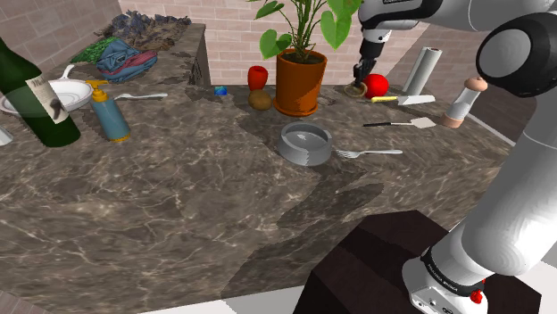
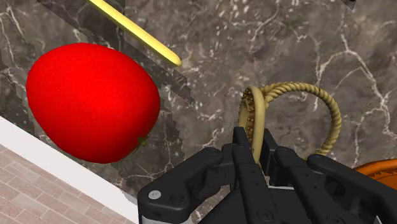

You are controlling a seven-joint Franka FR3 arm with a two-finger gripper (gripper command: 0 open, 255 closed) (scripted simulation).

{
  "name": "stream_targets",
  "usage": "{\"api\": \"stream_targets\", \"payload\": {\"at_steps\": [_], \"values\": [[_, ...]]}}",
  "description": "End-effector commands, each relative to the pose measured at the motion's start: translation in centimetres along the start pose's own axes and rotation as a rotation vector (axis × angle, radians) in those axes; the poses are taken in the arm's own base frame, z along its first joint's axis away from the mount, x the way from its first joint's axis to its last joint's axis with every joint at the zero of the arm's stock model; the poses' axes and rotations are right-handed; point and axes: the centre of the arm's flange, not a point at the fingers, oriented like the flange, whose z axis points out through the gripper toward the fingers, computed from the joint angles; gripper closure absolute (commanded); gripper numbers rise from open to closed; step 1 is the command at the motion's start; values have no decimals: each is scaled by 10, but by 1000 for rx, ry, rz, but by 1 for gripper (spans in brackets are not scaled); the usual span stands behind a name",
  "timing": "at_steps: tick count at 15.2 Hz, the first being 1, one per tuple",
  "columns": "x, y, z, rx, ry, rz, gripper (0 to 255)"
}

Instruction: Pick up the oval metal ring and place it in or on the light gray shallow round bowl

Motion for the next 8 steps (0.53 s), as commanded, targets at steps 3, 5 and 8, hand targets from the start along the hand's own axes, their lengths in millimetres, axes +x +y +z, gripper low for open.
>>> {"api": "stream_targets", "payload": {"at_steps": [3,5,8], "values": [[1,0,-22,0,0,0,255],[2,0,-32,0,0,0,255],[2,0,-48,0,0,0,255]]}}
